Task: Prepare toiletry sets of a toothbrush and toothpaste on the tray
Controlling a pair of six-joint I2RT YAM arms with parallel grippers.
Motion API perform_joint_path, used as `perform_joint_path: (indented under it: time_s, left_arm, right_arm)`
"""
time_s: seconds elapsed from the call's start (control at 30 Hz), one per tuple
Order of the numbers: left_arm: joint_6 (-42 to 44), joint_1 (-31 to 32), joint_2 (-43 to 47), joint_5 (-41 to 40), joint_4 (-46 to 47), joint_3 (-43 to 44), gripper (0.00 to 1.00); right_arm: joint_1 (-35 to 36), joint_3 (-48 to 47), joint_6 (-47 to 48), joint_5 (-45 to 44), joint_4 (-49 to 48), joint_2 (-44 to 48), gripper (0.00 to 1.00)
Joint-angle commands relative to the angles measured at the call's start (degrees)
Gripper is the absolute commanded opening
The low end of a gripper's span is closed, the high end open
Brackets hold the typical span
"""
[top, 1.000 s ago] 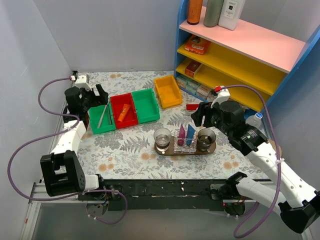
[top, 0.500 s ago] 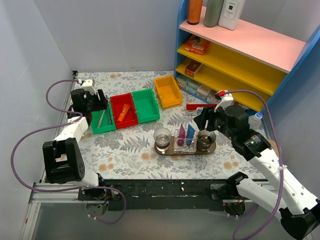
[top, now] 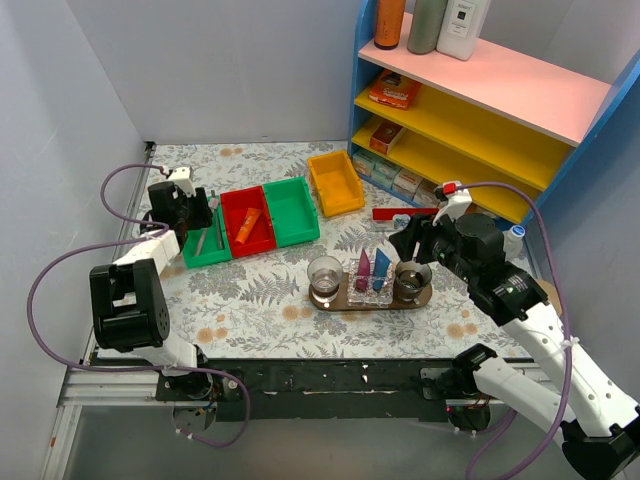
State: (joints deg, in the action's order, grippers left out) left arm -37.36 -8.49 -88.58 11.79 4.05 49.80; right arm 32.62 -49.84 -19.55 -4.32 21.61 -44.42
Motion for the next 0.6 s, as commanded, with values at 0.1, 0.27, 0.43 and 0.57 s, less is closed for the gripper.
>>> perform_joint_path:
  time_s: [0.1,0.27,0.43,0.57]
  left_arm:
    - [0.5,0.0,-1.4,-0.6,0.3,1.6,0.47]
    - [0.3,0.0,-3.0,-1.2,-0.3,2.1,0.46]
    - [0.4,0.1,-4.5,-1.0,-0.6,2.6,0.45]
    - [0.9,0.3,-5.6,-1.4,-1.4,3.2,0.41]
  right_arm:
    - [-0.3,0.1,-0.9,0.4,-2.4,1.4,0.63]
    - [-0.3,0.4,-1.1,0.7,-2.6,1.3,0.62]
    - [-0.4,0.8,-1.4,0.7,-3.0,1.4,0.62]
    - [-0.4,1.1,-1.5,0.8,-3.1,1.2,0.62]
